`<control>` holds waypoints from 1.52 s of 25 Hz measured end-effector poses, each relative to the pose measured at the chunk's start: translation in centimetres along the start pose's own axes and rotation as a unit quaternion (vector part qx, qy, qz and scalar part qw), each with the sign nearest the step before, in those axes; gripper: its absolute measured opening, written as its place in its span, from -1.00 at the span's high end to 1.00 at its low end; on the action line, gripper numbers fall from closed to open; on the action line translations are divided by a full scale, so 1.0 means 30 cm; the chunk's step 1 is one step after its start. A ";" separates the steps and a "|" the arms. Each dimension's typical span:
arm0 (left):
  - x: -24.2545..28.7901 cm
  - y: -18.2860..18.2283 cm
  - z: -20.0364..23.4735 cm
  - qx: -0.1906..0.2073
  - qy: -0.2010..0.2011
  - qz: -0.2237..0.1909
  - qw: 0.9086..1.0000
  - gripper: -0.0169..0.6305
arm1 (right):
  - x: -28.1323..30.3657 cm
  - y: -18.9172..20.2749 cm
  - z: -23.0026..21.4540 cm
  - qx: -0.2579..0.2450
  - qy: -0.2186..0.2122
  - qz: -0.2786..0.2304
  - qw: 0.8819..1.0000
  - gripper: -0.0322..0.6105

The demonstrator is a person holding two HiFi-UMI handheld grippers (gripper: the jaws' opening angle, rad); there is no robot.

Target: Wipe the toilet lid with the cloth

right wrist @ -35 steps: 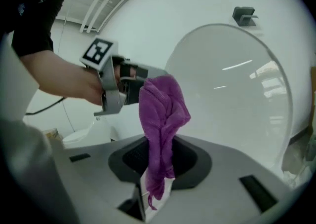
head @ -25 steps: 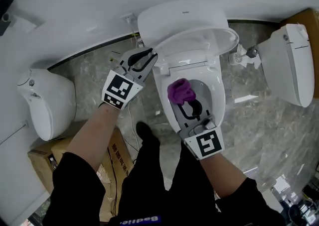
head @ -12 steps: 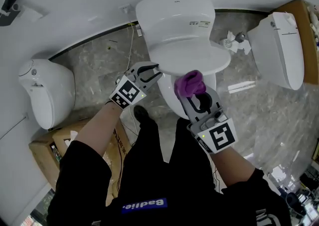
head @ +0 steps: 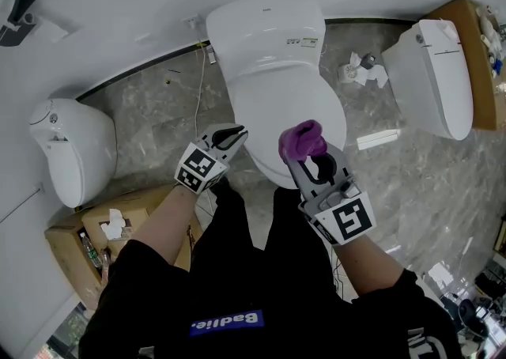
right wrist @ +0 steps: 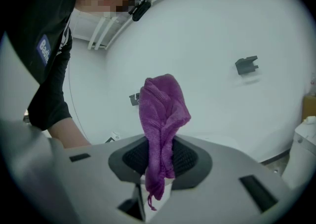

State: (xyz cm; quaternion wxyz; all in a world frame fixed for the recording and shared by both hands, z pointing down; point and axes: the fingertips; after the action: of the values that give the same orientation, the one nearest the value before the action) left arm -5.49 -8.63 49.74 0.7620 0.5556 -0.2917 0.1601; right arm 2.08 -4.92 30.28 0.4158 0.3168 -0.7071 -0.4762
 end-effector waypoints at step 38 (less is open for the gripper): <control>0.171 0.208 0.014 -0.115 -0.032 -0.045 0.992 0.90 | 0.682 0.713 -0.236 -0.180 -0.070 0.323 0.926 0.59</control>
State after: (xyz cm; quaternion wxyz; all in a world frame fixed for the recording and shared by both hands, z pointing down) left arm -5.16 -7.37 57.73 0.8177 0.4813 -0.3072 0.0736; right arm -2.01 -17.69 57.59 0.5467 -0.0430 -0.7009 -0.4561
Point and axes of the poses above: the fingertips, and each gripper's own axes: x forward along the fingers, z to its left, y out of its underside, and after that the axes turned 8 degrees about z, right-handed
